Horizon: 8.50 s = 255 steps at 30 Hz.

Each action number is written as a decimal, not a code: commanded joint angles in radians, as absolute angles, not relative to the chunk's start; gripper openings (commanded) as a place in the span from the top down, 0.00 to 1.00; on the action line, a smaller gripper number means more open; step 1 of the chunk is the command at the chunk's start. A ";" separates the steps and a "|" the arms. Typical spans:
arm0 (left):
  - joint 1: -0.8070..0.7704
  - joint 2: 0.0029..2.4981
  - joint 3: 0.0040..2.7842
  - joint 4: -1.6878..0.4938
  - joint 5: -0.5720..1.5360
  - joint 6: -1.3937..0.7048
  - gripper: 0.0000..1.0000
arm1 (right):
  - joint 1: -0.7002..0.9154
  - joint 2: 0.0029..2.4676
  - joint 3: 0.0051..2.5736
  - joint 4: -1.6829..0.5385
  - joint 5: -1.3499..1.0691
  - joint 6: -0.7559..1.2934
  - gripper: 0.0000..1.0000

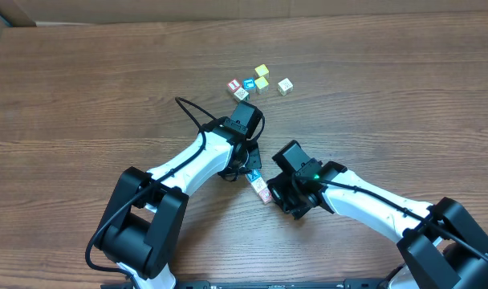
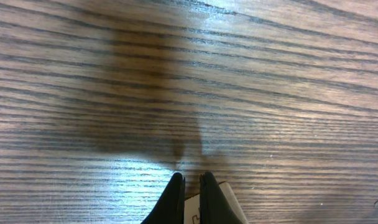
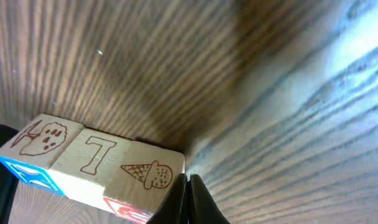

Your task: Flip 3 blocks

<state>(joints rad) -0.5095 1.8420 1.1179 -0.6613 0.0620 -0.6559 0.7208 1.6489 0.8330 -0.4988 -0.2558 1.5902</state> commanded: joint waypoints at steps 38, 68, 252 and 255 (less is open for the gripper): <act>-0.459 1.824 1.117 -0.676 0.132 -0.518 0.96 | 0.813 1.652 0.837 -0.523 -0.148 1.625 0.96; -0.458 1.826 1.117 -0.650 0.209 -0.453 0.96 | 0.866 1.652 0.837 -0.455 -0.068 1.682 0.96; -0.289 1.826 1.081 -0.527 0.203 -0.522 0.96 | 0.571 1.796 1.046 -0.281 -0.227 0.487 0.96; -0.226 1.826 1.081 -0.569 0.230 -0.523 0.96 | 0.554 1.798 1.046 -0.254 -0.282 0.427 0.96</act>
<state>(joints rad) -0.2985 1.8420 1.0859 -0.5385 0.2295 -0.4988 0.5770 1.7920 1.0534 -0.2771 -0.1986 0.5175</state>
